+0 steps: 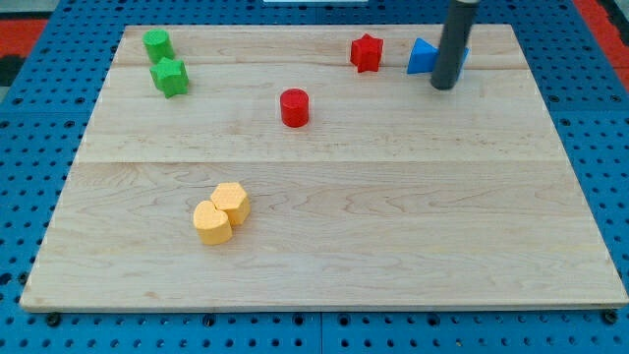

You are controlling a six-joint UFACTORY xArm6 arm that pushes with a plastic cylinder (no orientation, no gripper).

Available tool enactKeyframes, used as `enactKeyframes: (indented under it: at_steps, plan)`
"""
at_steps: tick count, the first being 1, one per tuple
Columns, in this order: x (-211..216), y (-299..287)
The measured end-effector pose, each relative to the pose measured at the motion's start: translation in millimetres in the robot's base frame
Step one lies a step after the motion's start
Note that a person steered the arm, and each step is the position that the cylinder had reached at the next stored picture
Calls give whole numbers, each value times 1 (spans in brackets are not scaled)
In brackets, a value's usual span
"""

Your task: Move the red star to the top center

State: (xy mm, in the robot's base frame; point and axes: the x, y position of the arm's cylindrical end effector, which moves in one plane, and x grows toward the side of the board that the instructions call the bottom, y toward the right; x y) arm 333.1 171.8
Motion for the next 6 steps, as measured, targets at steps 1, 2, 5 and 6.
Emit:
enactKeyframes:
  at_steps: [1,2,5,6]
  plan:
    - [10,-23]
    - [9,-56]
    - [-35,-88]
    - [-52,-96]
